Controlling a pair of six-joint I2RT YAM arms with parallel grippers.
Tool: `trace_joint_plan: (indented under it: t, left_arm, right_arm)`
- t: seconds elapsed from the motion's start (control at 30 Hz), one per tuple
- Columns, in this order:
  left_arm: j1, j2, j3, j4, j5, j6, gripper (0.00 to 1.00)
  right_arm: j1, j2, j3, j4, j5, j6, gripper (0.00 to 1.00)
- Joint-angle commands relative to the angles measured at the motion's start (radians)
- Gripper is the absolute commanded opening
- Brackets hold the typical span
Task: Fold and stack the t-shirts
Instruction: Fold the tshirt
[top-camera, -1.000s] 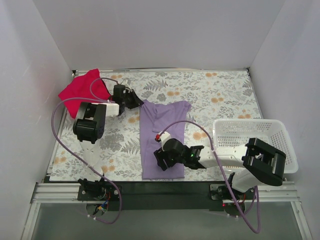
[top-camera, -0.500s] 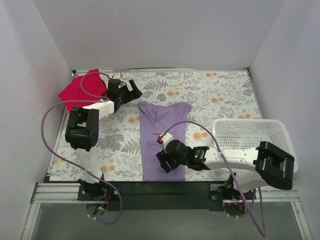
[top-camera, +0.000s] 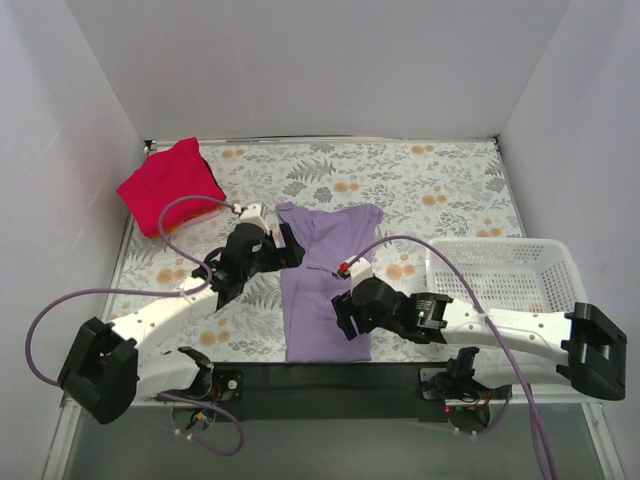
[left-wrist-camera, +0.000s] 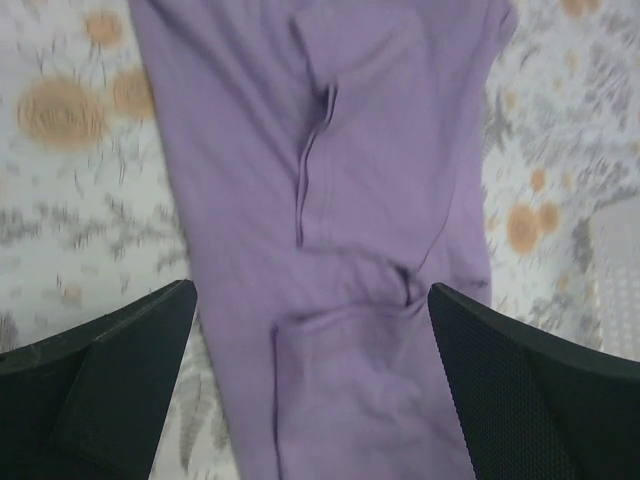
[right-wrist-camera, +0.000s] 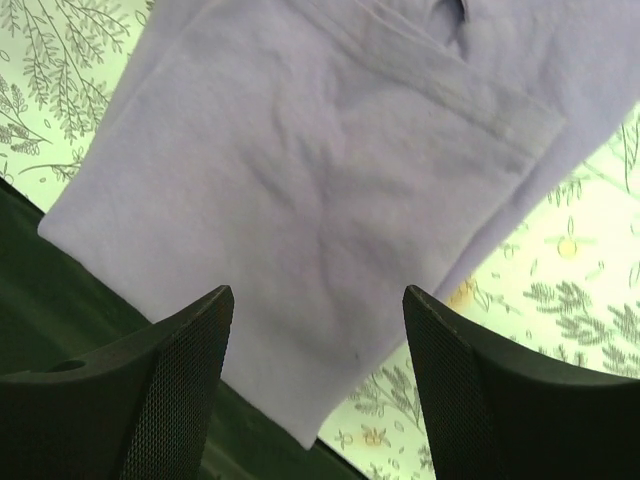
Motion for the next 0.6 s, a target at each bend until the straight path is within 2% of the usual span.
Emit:
trace_joint_plan:
  t: [0.0, 0.2, 0.37, 0.57]
  left_arm:
    - [-0.071, -0.147, -0.054, -0.21, -0.073, -0.085, 0.94]
    - [-0.177, -0.29, -0.113, -0.431, -0.067, -0.214, 0.92]
    - [-0.29, -0.323, -0.155, -0.472, 0.006, -0.323, 0.9]
    - [-0.48, -0.378, -0.205, -0.545, -0.021, -0.479, 0.87]
  right_arm:
    - [0.004, -0.103, -0.039, -0.104, 0.028, 0.111, 0.63]
    - [0.003, -0.178, -0.119, -0.144, -0.036, 0.197, 0.63]
    - [0.004, -0.153, -0.177, -0.147, -0.102, 0.266, 0.6]
    - [0.004, -0.239, -0.223, -0.145, -0.113, 0.327, 0.6]
